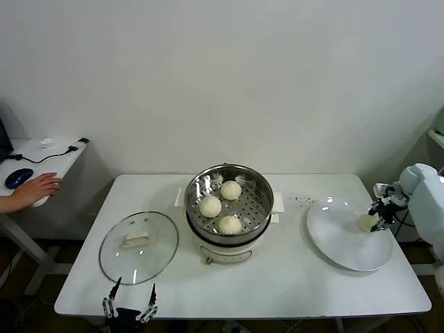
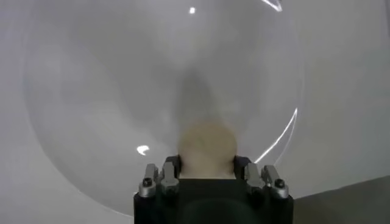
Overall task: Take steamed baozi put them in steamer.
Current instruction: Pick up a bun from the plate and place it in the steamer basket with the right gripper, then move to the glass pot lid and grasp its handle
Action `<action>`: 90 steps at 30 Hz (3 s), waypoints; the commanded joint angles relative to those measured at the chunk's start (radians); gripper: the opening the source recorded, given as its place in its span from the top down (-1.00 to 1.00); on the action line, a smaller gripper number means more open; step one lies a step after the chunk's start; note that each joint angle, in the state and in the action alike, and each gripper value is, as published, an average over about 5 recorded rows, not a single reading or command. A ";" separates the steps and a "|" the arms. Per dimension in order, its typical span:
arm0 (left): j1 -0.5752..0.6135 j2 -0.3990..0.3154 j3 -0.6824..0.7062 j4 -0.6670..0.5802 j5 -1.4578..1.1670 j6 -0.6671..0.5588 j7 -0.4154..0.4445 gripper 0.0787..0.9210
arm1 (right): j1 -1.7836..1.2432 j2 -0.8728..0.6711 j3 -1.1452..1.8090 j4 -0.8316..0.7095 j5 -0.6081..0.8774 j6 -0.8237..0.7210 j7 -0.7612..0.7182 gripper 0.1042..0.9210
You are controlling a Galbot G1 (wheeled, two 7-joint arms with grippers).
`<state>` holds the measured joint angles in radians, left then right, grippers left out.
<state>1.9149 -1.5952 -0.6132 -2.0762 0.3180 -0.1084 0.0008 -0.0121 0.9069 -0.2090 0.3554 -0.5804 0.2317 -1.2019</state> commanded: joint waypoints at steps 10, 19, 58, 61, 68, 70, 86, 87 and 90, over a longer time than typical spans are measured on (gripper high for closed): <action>0.004 0.003 0.045 -0.029 0.006 -0.002 0.012 -0.77 | 0.464 -0.043 -0.867 0.421 0.945 -0.321 -0.024 -0.13; 0.002 0.013 0.076 -0.015 -0.004 -0.021 0.013 -0.77 | 0.704 0.049 -1.156 0.628 1.256 -0.476 0.054 -0.12; -0.035 0.042 0.088 0.013 -0.035 -0.027 0.025 -0.77 | 0.634 0.335 -1.517 0.672 1.475 -0.569 0.259 -0.14; -0.036 0.043 0.085 0.014 -0.036 -0.026 0.026 -0.77 | 0.628 0.338 -1.512 0.665 1.469 -0.566 0.260 -0.14; -0.040 0.043 0.084 0.012 -0.034 -0.026 0.028 -0.77 | 0.633 0.331 -1.499 0.672 1.474 -0.562 0.244 -0.30; -0.041 0.043 0.084 0.011 -0.033 -0.025 0.028 -0.77 | 0.635 0.326 -1.496 0.679 1.471 -0.560 0.239 -0.43; -0.043 0.044 0.086 -0.003 -0.030 -0.020 0.028 -0.77 | 0.784 0.161 -1.439 0.787 1.488 -0.510 0.220 -0.76; -0.044 0.044 0.086 -0.004 -0.030 -0.019 0.028 -0.77 | 0.792 0.145 -1.435 0.793 1.485 -0.499 0.227 -0.76; -0.043 0.044 0.083 -0.007 -0.029 -0.019 0.028 -0.77 | 0.806 0.085 -1.403 0.822 1.472 -0.462 0.265 -0.76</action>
<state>1.8714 -1.5521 -0.5284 -2.0806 0.2885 -0.1287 0.0286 0.7203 1.1220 -1.6581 1.1122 0.9043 -0.2920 -0.9731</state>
